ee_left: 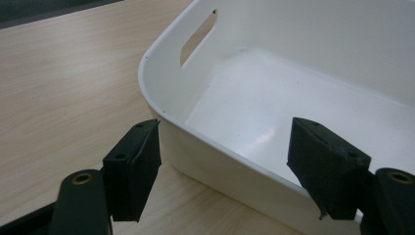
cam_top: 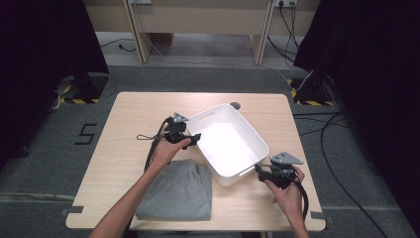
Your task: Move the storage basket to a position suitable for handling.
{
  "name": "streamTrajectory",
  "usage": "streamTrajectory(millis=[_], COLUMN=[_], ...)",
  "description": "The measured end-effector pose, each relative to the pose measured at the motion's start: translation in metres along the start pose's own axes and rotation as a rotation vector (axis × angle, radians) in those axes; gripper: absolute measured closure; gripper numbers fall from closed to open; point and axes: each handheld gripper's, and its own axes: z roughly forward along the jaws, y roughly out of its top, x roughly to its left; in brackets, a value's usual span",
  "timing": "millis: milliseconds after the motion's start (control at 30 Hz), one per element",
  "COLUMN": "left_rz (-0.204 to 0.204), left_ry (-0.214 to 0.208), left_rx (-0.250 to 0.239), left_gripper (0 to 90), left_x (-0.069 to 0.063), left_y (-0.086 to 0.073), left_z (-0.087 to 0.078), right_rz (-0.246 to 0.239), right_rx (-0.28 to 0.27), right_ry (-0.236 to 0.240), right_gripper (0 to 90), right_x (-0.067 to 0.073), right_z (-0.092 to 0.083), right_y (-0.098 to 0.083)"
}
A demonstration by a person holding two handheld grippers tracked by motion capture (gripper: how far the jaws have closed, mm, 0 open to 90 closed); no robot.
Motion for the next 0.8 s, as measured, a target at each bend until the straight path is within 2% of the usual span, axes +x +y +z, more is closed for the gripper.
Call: streamTrajectory(millis=[200,233,400,467,533,633,733,767,800], left_rz=[-0.03,-0.035,-0.069,-0.102,-0.115,-0.107,-0.107,-0.098,-0.09], left_ry=[0.001,0.006,0.015,-0.001,-0.005,0.003,0.003,0.014,0.022], left_rx=[0.022,0.02,0.005,-0.007,-0.013,-0.013,-0.008,-0.01,-0.009], left_gripper=[21.0,19.9,13.9,14.2,14.4,14.6,19.4,19.4,25.8], left_x=[0.003,0.003,0.006,0.011,0.015,0.019,0.024,0.028,0.03], left_y=[-0.002,-0.003,-0.01,-0.014,-0.015,-0.015,-0.013,-0.011,-0.009], left_z=[-0.002,-0.003,-0.008,-0.01,-0.012,-0.015,-0.015,-0.014,-0.014], right_rz=[0.008,0.017,-0.003,-0.001,-0.007,-0.014,-0.018,-0.019,-0.024], right_rx=[-0.006,-0.005,-0.001,0.007,0.009,0.008,0.013,0.013,0.016], right_ry=[-0.008,-0.007,0.005,0.024,0.023,0.036,0.033,0.036,0.047], right_gripper=[34.4,34.3,33.6,32.6,32.7,33.0,33.6,33.7,33.4], right_x=[-0.011,-0.013,-0.022,-0.027,-0.029,-0.032,-0.035,-0.036,-0.039], right_z=[0.01,0.013,0.026,0.03,0.034,0.041,0.047,0.049,0.052], right_y=[0.006,0.008,0.018,0.022,0.025,0.03,0.035,0.037,0.039])
